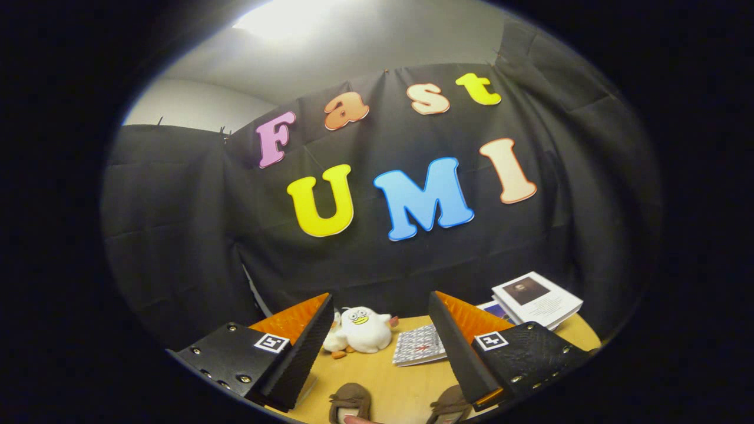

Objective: Open the storage box then place both shoes into the box .Put the left shoe in first, then the right shoe, with the right side of both shoes facing outward in a uniform manner.

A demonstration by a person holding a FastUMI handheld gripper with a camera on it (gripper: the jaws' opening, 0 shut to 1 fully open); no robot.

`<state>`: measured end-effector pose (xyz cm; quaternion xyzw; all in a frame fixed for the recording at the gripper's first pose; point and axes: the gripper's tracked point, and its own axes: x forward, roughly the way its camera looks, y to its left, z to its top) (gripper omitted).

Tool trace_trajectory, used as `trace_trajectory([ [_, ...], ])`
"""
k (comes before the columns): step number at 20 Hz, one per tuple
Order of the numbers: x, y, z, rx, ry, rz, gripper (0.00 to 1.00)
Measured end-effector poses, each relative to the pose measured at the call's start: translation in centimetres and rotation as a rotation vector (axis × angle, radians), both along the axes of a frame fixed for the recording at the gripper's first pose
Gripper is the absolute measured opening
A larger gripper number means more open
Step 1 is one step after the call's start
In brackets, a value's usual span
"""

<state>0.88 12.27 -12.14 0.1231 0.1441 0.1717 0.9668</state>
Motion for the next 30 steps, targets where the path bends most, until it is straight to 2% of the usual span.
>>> trace_trajectory([
  [9,-6.5,12.3,-10.0,0.239,0.370,0.320,0.98],
  [18,-12.1,20.7,-19.0,0.333,0.668,0.518,0.98],
  [21,-13.6,22.5,-21.7,0.394,0.788,0.542,0.96],
  [27,-14.2,25.0,-24.6,0.458,0.889,0.543,0.95],
  [29,-14.3,26.2,-24.7,0.486,0.903,0.561,0.85],
  [30,-14.5,26.7,-24.7,0.491,0.908,0.574,0.84],
])
